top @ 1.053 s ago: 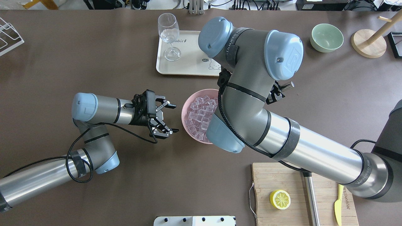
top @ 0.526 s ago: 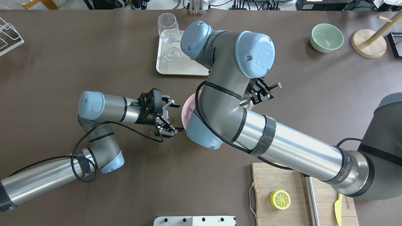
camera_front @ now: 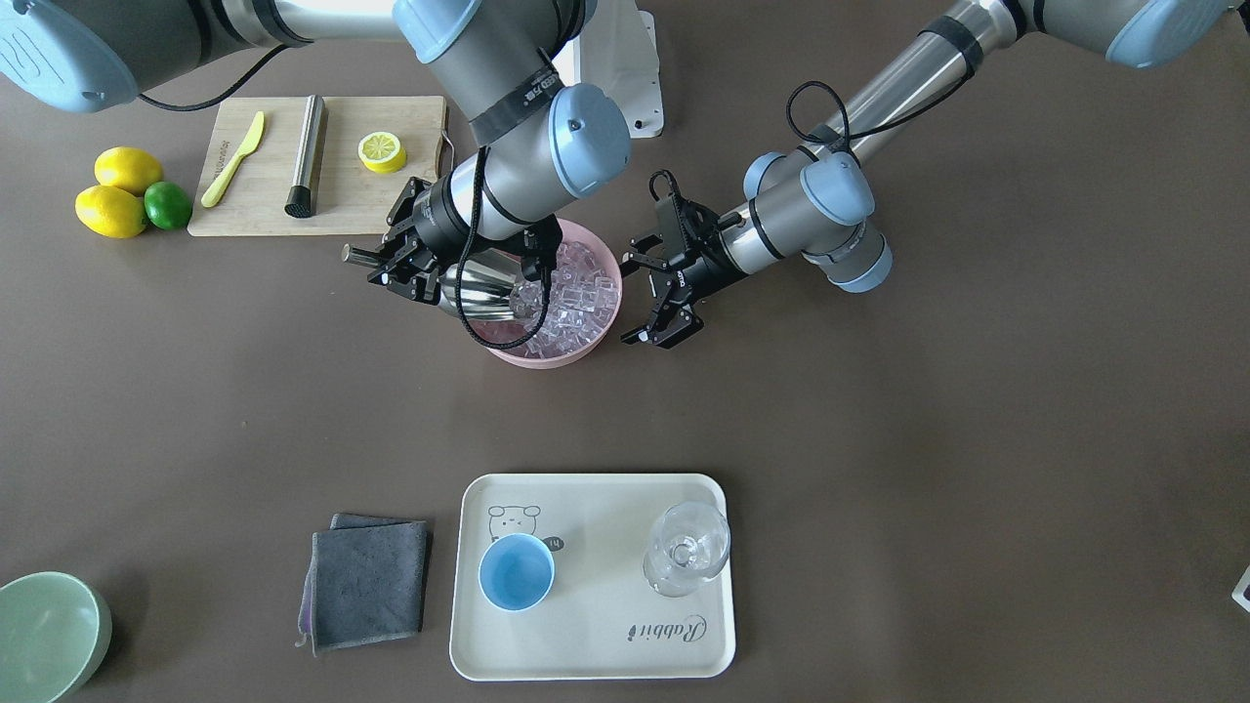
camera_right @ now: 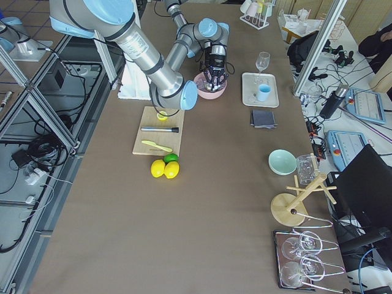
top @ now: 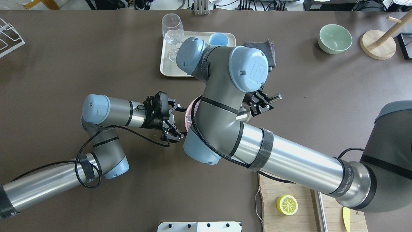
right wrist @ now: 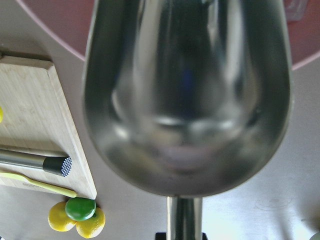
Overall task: Put ice in cup with scoop
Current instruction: 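Dip the scoop into the ice cubes and scoop some up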
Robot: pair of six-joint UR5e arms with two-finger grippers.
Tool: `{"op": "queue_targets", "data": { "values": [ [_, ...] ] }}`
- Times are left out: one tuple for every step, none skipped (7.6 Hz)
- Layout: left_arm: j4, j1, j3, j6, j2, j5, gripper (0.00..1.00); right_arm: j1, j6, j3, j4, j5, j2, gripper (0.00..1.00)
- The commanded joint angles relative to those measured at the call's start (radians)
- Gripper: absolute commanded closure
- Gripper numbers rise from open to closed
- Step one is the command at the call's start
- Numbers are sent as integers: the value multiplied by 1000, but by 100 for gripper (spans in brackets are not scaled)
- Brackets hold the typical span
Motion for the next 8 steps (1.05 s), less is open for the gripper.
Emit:
{"op": "queue_targets", "data": {
  "values": [
    [6,3,0,-10,-2,0,2,-29,82,11,16,4,-14,100],
    [6,3,0,-9,-2,0,2,-29,85,14,48,5,-25,100],
    [8,3,0,-9,-2,0,2,-29,88,23,67,4,-33,100],
    [8,4,0,-9,-2,2,2,-29,120,45,88,4,-58,100],
    [14,6,0,-9,-2,2,2,-29,146,51,110,4,-75,100],
    [14,6,0,-7,-2,2,2,-29,149,48,134,2,-85,100],
    [16,7,0,-7,-2,2,2,-29,174,51,150,4,-91,100],
    [20,9,0,-7,-2,8,2,-29,186,51,189,8,-102,100]
  ]
}}
